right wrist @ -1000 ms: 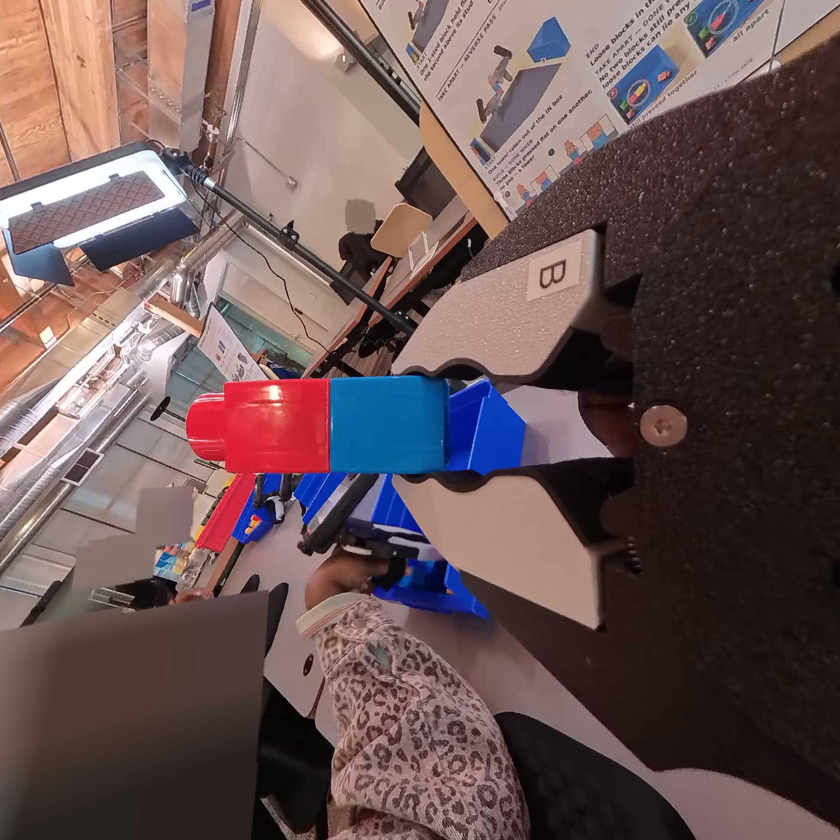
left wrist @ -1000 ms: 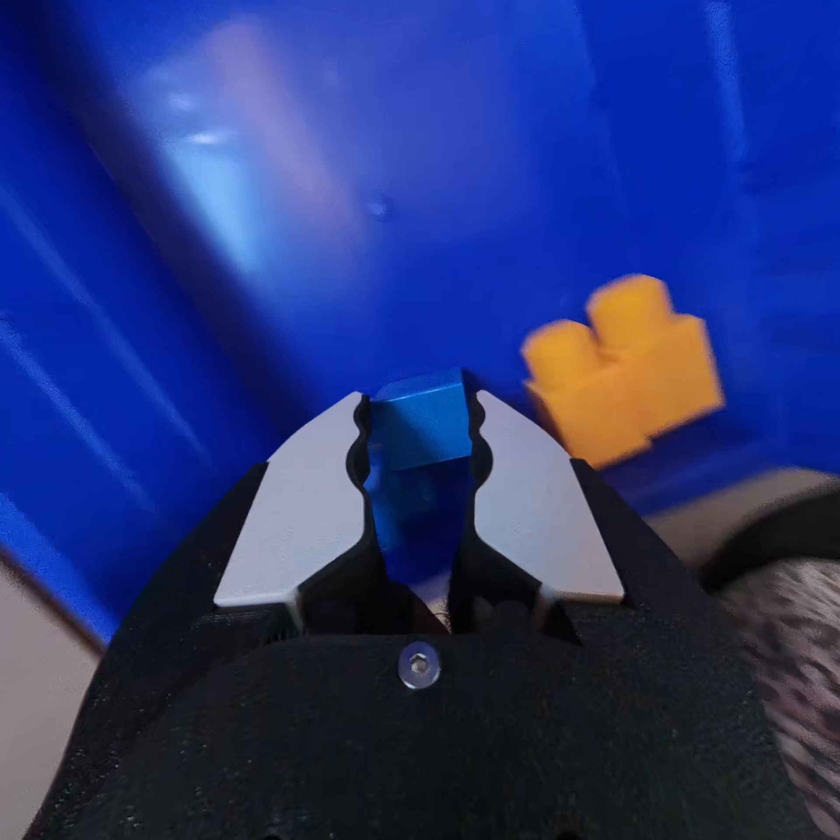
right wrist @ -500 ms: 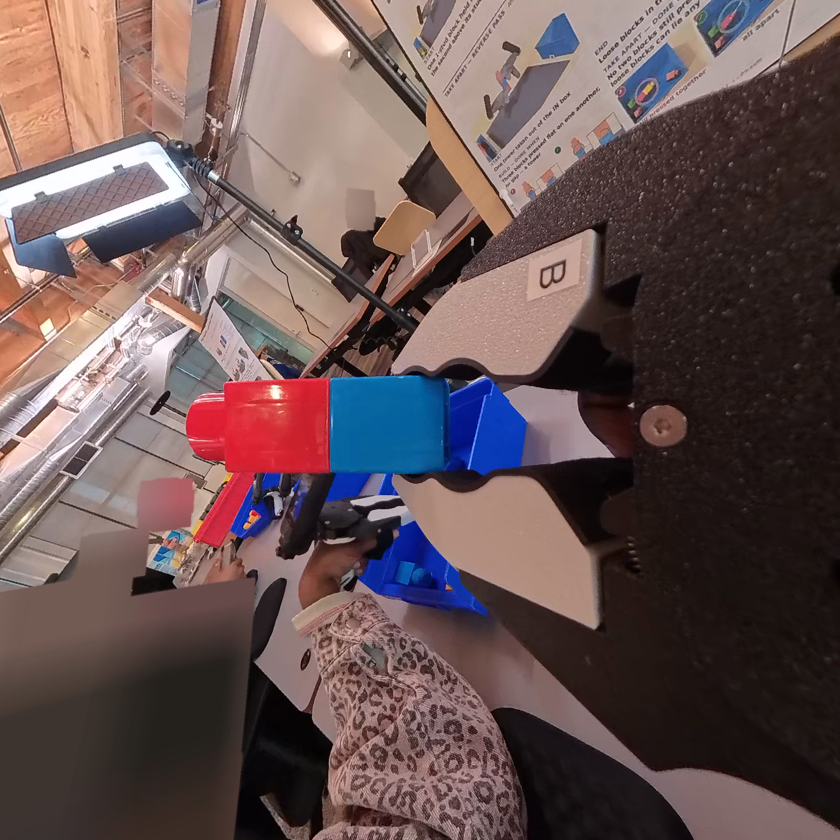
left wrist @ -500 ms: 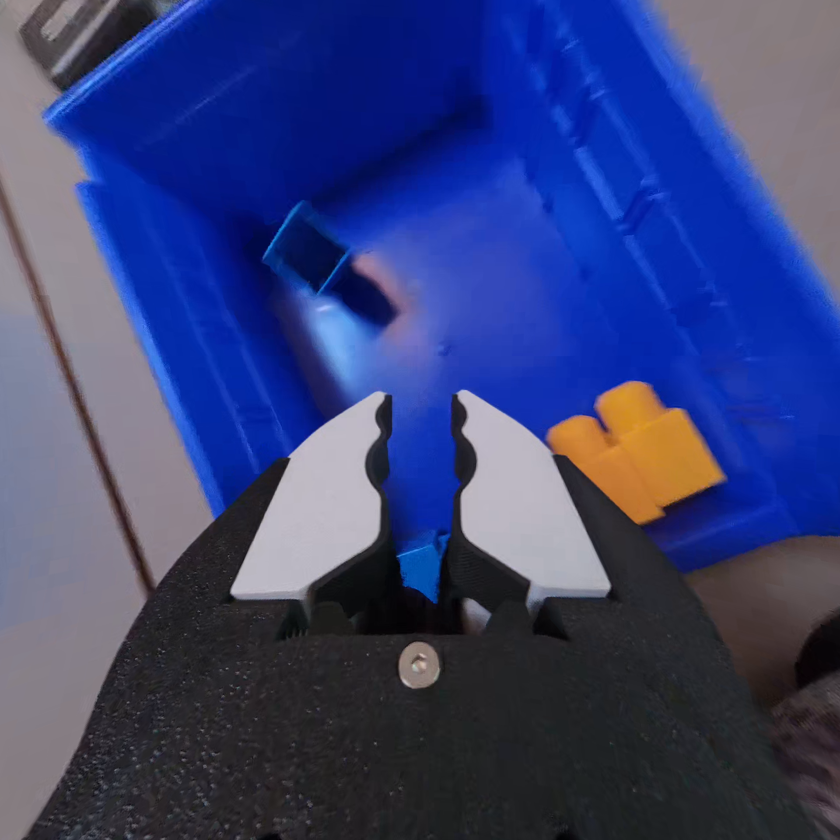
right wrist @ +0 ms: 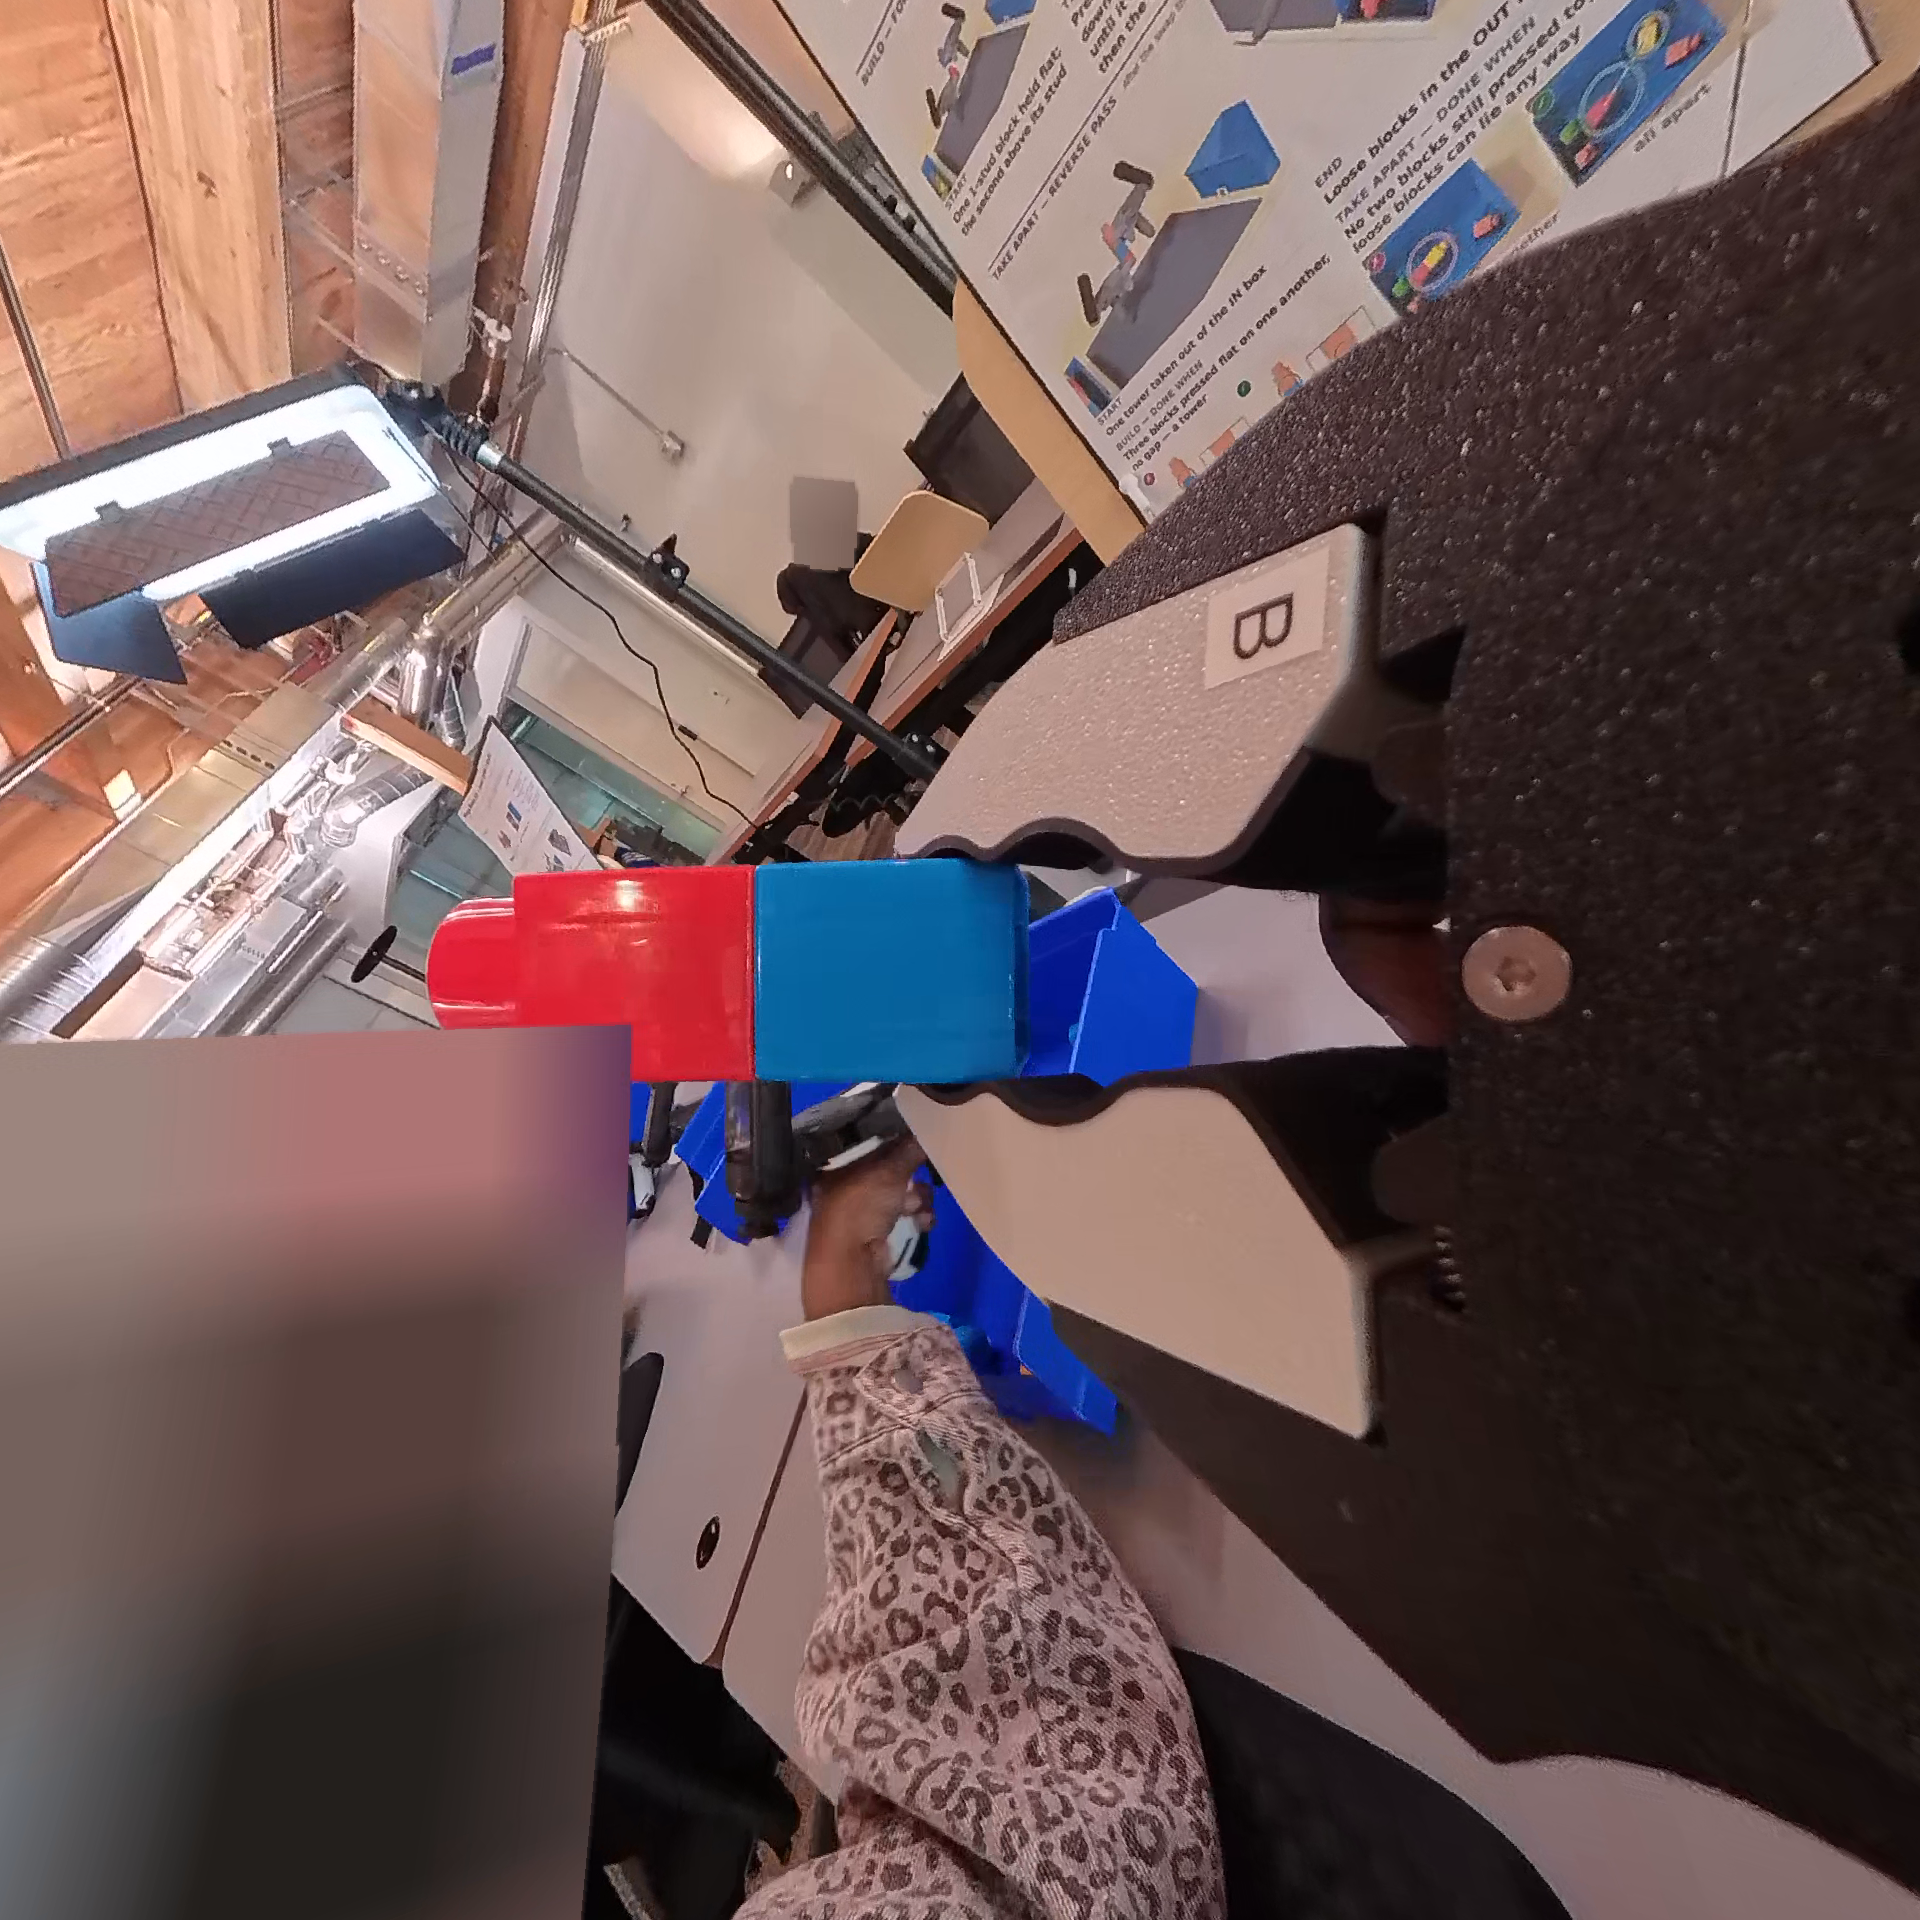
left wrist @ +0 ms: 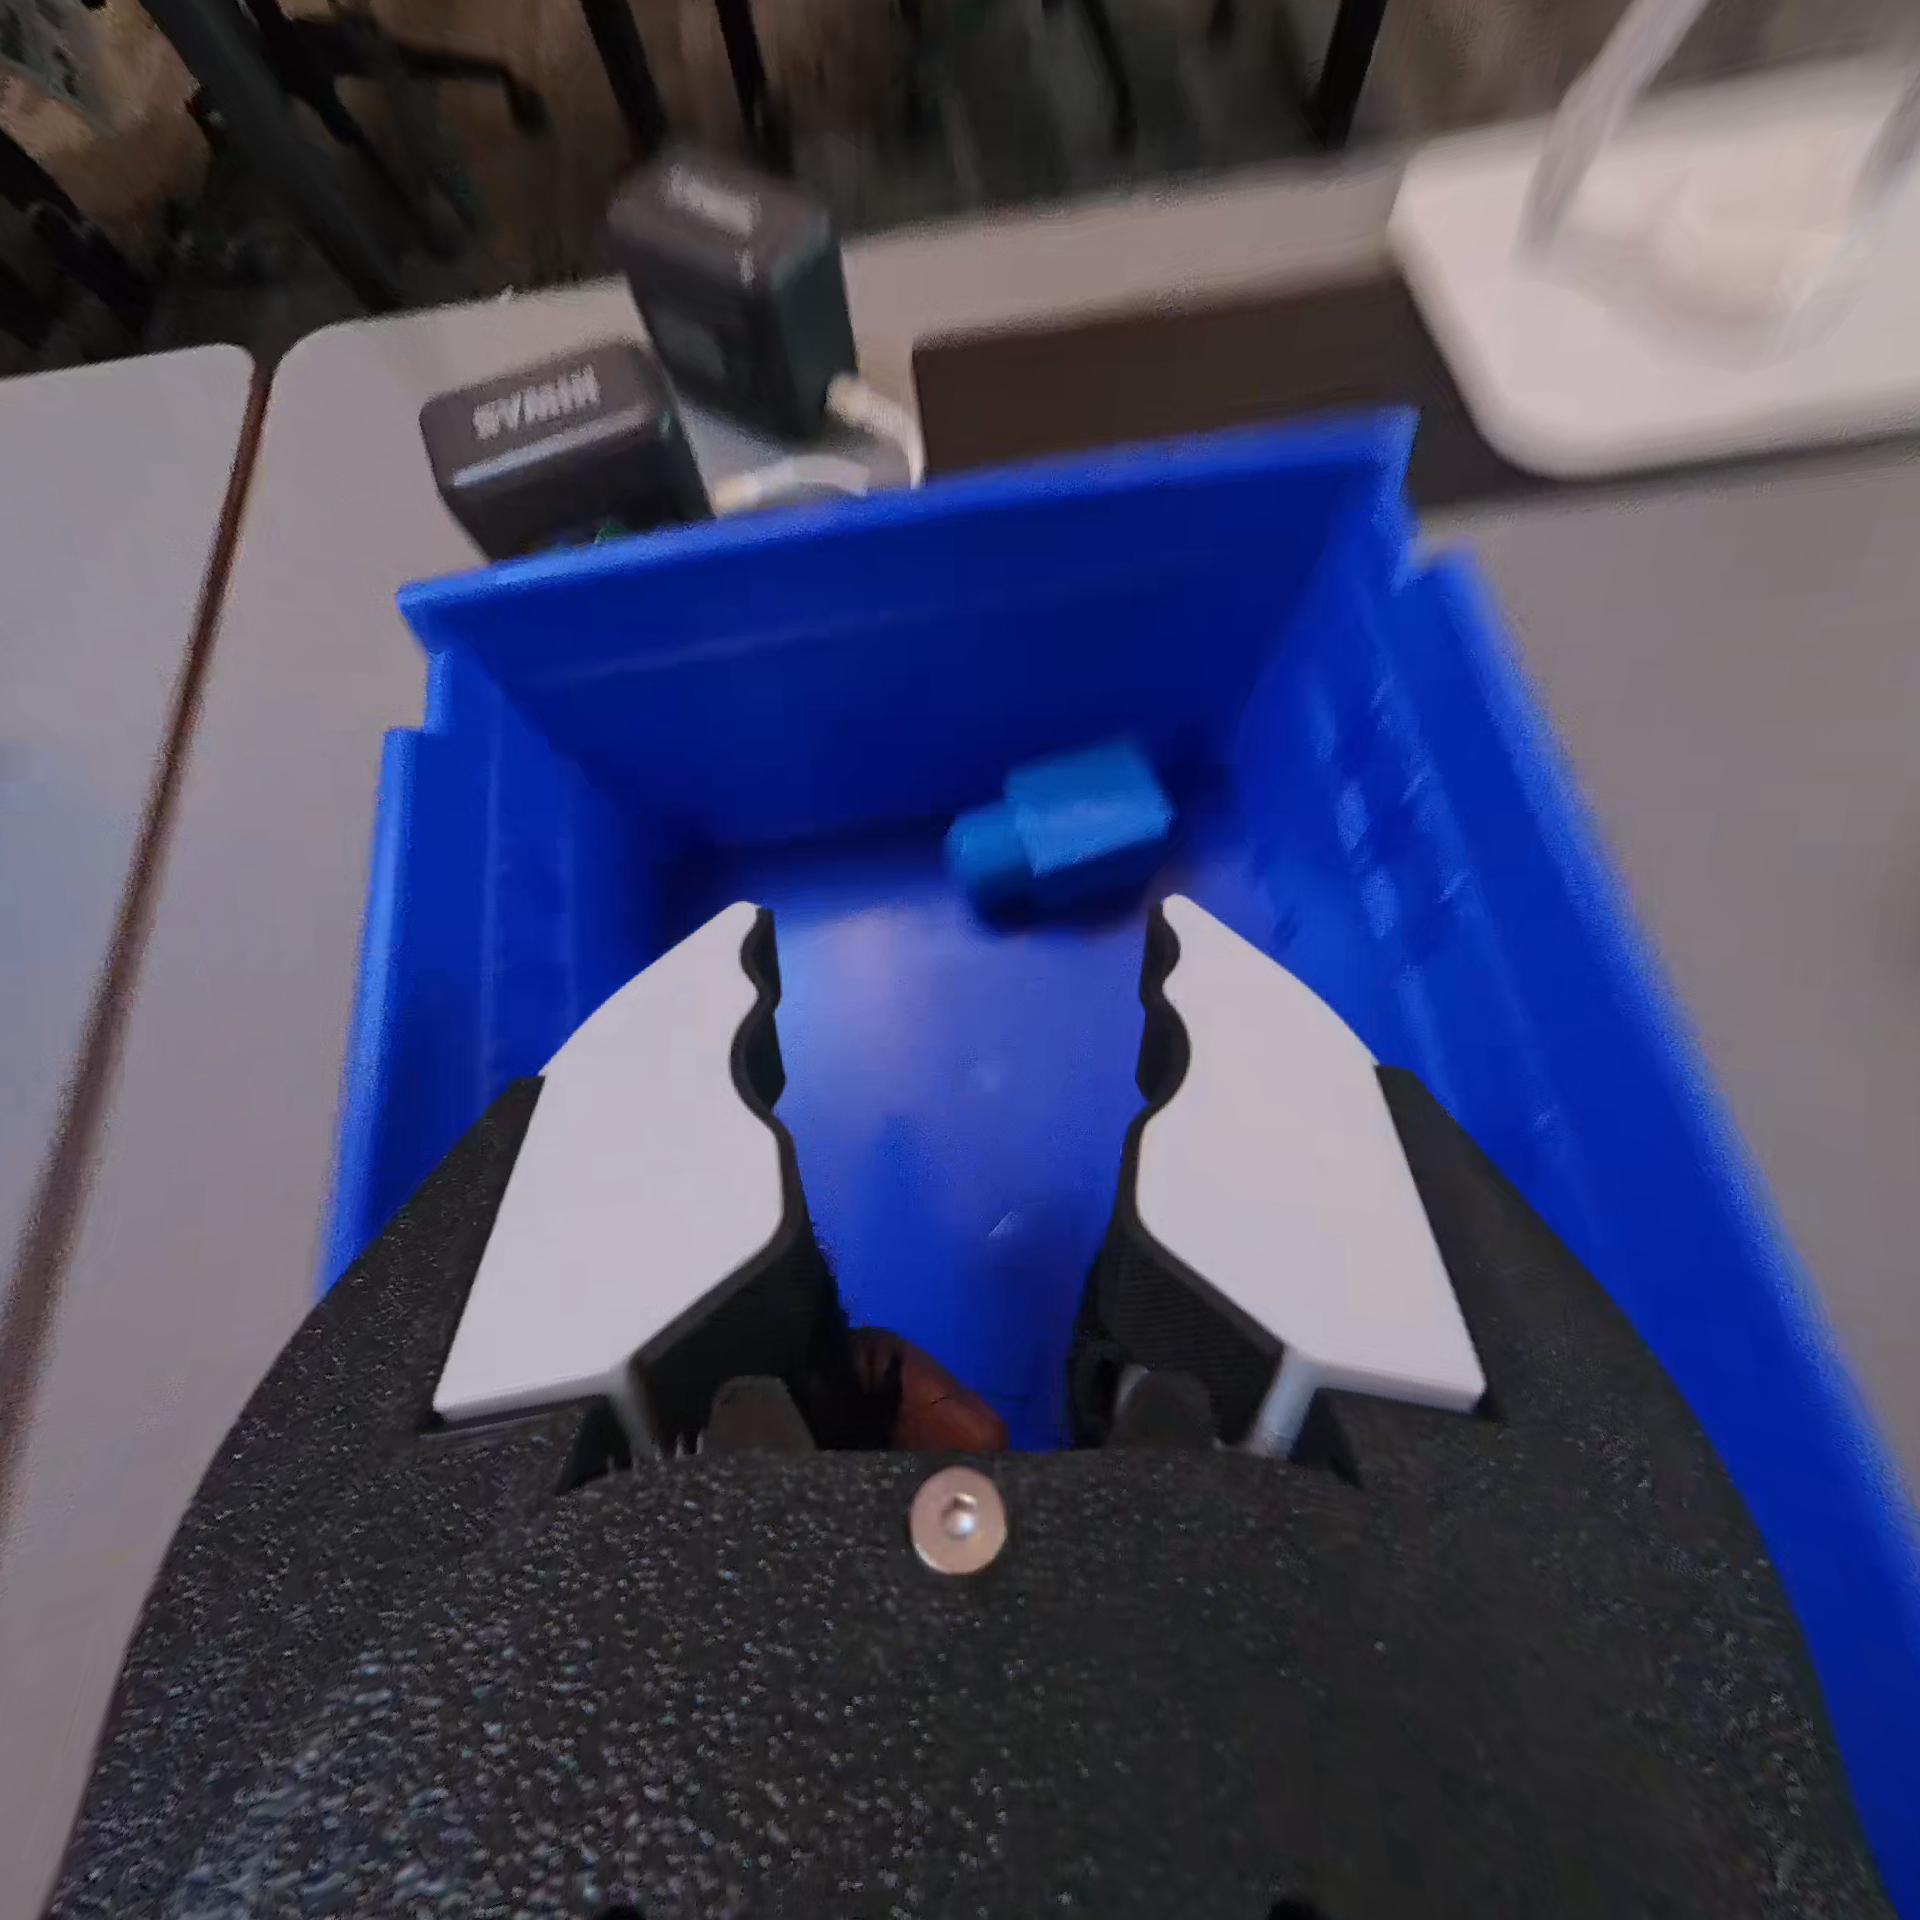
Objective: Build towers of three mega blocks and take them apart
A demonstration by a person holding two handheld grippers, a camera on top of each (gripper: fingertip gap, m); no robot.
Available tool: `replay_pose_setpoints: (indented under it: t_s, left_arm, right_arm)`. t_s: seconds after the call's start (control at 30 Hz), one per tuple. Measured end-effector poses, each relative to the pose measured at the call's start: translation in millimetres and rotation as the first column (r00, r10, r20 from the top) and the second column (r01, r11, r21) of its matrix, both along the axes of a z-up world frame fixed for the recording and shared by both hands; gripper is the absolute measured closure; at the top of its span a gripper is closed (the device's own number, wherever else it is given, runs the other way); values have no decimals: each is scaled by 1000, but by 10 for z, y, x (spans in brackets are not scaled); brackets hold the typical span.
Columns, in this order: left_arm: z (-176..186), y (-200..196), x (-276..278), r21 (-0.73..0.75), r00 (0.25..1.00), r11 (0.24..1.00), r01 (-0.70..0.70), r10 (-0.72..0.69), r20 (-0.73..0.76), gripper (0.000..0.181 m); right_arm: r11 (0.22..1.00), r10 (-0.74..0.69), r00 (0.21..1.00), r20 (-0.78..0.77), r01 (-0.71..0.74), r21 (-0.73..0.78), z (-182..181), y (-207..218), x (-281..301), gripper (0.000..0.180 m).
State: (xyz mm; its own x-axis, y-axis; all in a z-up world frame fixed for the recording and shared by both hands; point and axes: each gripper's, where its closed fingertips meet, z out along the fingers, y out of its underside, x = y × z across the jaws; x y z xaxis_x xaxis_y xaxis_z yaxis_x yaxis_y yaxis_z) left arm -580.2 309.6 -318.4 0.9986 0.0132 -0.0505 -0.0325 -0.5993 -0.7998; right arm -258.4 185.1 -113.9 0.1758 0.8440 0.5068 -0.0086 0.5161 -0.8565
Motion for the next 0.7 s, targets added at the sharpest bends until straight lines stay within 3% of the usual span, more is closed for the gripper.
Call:
replay_pose_setpoints:
  t_s: [0.03,0.1,0.13,0.3,0.47,0.5,0.57,0.67,0.7]
  left_arm:
    - [82,106,83,78,991,997,-28,17,132,113]
    - [126,250,231,111,943,992,-54,14,333,109]
    - [61,304,259,76,936,996,-48,18,351,106]
    - [-424,509,166,-179,985,984,-26,56,163,86]
    - [-780,589,183,-349,998,935,65,-52,46,101]
    - [-832,528,205,-405,993,907,116,-106,47,112]
    - [-824,289,272,-510,952,814,280,-305,35,112]
    - [-741,-256,172,-686,789,578,442,-614,-10,112]
    - [-679,-330,75,-705,751,563,432,-657,-64,112]
  right_arm:
    - [1000,-4,1000,-5,4,1,11,6,19,144]
    - [1000,-18,1000,-10,18,5,26,26,57,144]
    - [1000,-27,1000,-13,27,8,32,42,77,144]
    - [999,-32,999,-27,32,6,52,64,108,144]
    - [999,-40,999,-18,40,15,44,65,89,143]
    - [999,-44,999,-19,44,19,48,66,96,144]
    - [999,-47,998,-28,48,23,68,64,129,144]
    - [999,-39,998,-57,40,19,120,53,190,144]
    - [999,-33,997,-67,34,17,138,45,204,144]
